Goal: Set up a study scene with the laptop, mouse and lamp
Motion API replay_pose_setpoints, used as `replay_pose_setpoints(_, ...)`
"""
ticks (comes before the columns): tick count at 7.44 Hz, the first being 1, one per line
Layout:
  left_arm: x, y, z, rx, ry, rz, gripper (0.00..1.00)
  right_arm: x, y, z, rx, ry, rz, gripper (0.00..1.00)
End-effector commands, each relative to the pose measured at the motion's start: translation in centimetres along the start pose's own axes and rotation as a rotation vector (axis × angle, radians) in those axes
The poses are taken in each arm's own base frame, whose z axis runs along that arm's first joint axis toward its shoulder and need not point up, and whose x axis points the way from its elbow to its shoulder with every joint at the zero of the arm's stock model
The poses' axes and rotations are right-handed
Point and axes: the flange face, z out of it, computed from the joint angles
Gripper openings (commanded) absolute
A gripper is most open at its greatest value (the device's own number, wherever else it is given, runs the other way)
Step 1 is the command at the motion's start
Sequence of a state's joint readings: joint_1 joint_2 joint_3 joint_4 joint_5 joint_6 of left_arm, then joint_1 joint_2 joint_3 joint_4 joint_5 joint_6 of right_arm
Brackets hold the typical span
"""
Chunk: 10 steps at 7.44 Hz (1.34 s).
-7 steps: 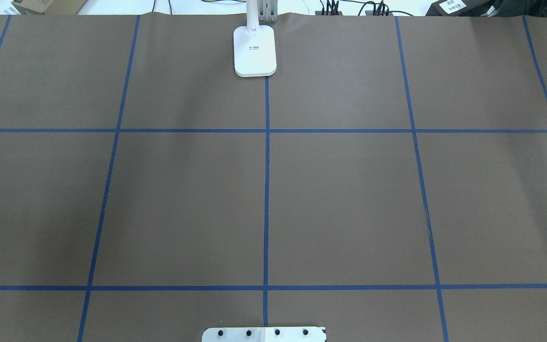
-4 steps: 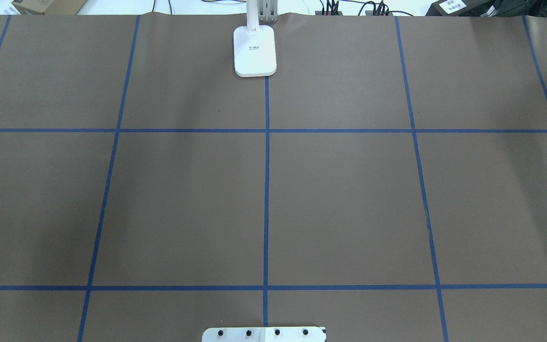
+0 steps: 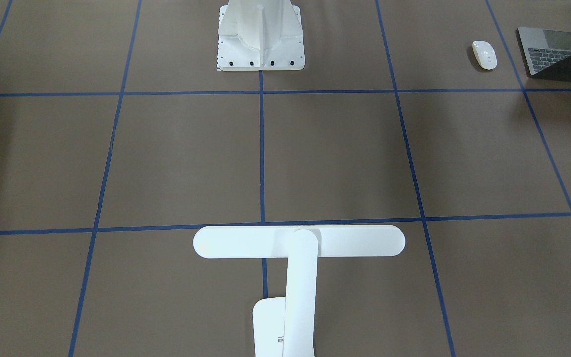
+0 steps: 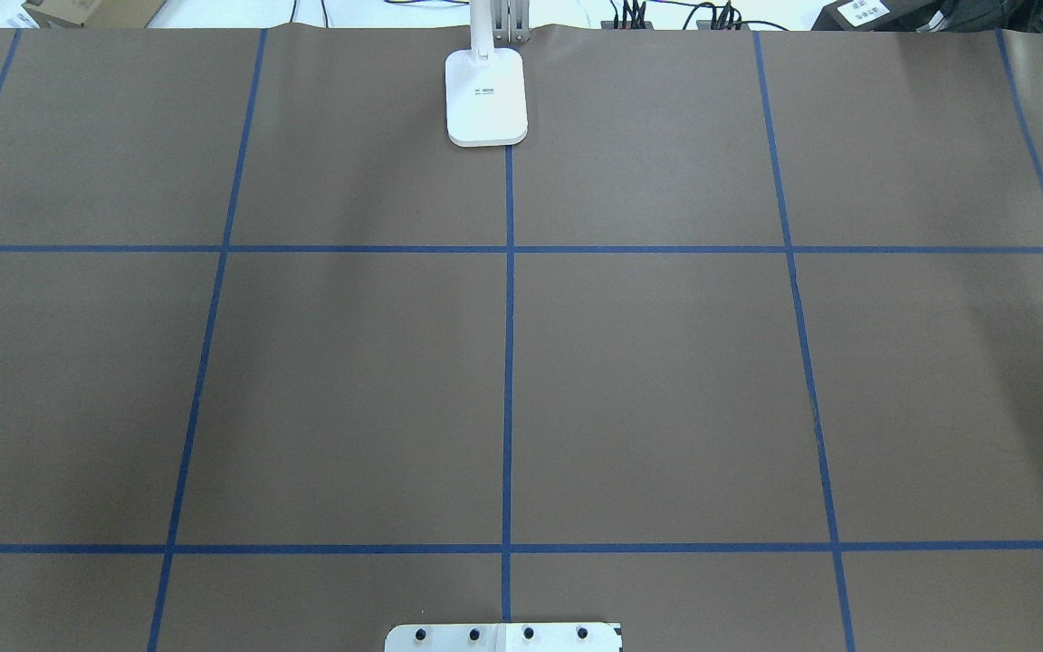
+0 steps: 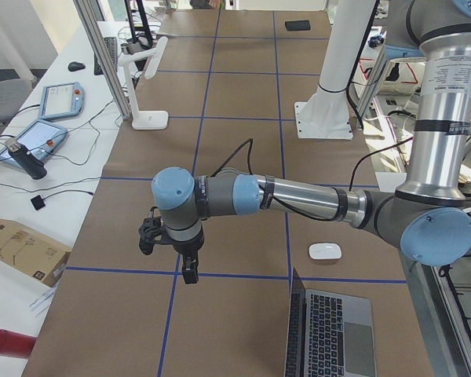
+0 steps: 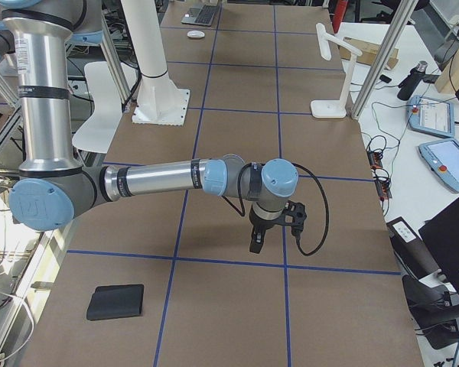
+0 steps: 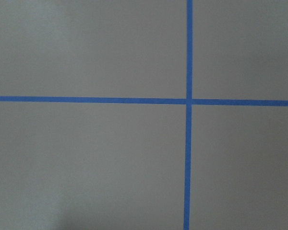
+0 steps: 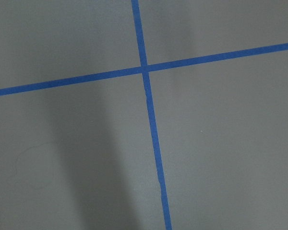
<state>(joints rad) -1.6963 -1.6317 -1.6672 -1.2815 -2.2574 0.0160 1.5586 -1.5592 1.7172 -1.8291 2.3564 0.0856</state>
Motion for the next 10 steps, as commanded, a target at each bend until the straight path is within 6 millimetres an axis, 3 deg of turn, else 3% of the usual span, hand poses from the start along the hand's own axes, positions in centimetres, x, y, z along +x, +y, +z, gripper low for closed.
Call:
replay_pose_setpoints(1,-6.8,5.2,0.2,-0.026,0.014,-0.307,1.00,1.3,1.3,1.2,-0.011,0.003,0.012,1.00)
replay_pose_setpoints(2,-7.6,9.9,1.4,-0.039,0.003,-0.510,1.00,1.6,1.5,1.4,-0.004,0.001,0.003,1.00)
replay_pose_setpoints(3,-7.3,16.1,2.1,-0.046,-0.022,-0.642,1.00,1.4,1.5,1.3,-0.001,-0.001,-0.002,1.00)
replay_pose_setpoints(4,-7.4,18.9,2.7,-0.062,-0.027,-0.764,1.00,1.4,1.7,1.5,-0.007,-0.019,0.002,1.00)
replay_pose_setpoints(5,-7.3,20.3,3.0,-0.070,-0.033,-0.903,1.00,1.5,2.2,1.7,-0.012,-0.043,0.006,1.00)
replay_pose_setpoints(7,-8.6,20.9,4.6,-0.097,-0.047,-1.010,1.00,0.3,2.6,0.7,0.006,-0.065,-0.014,1.00)
replay_pose_setpoints(10,-13.1,20.4,10.1,-0.054,-0.035,-1.061,1.00,-0.1,2.8,0.4,0.007,-0.083,-0.016,1.00)
